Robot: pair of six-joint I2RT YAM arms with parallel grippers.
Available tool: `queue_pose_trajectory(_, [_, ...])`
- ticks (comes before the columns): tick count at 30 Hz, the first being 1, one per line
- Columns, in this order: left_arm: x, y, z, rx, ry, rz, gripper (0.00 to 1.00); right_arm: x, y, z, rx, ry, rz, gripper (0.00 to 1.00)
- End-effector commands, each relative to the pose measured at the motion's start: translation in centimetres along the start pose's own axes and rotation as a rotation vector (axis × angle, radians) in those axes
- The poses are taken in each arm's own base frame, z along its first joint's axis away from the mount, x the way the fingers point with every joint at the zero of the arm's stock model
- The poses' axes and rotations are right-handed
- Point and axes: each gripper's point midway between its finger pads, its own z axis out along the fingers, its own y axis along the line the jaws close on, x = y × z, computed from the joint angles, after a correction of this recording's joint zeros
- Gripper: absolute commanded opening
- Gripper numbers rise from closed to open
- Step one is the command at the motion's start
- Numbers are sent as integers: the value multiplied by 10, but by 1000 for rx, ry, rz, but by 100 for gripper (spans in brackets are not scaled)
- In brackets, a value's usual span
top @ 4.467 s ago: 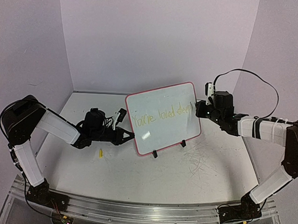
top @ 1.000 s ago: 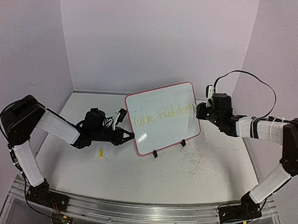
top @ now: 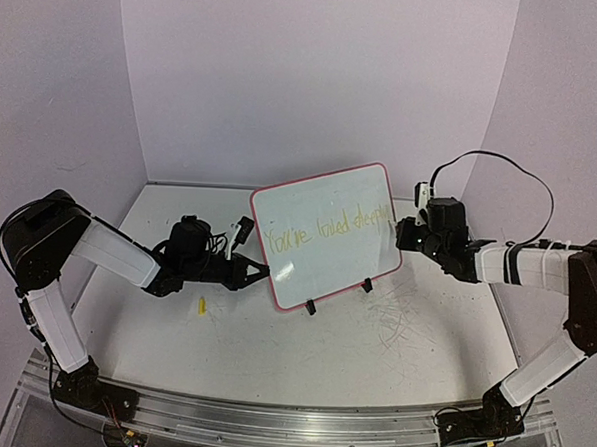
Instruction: Write a sentence on the whiteboard
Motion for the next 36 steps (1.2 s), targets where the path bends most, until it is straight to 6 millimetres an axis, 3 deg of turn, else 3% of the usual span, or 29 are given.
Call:
queue_pose_trajectory(1, [23, 17, -4, -76, 85, -33, 0, 3, 2, -8, -26, 4, 15, 0])
queue_pose_trajectory(8, [21, 16, -3, -75, 83, -32, 0, 1, 12, -8, -63, 5, 16, 0])
queue_pose_trajectory(18, [18, 15, -3, -73, 78, -31, 0, -21, 29, -6, -105, -34, 26, 0])
queue_pose_trajectory(22, [18, 16, -3, -76, 78, -32, 0, -23, 26, -7, -89, -43, 29, 0])
queue_pose_trajectory(26, [20, 18, -3, -86, 79, -34, 0, -29, 18, -23, -72, -71, 46, 0])
queue_pose_trajectory(30, [21, 18, -4, -87, 80, -32, 0, -43, -3, -36, -81, -93, 106, 0])
queue_pose_trajectory(36, [20, 18, -2, -84, 83, -30, 0, -48, -1, -26, -95, -80, 84, 0])
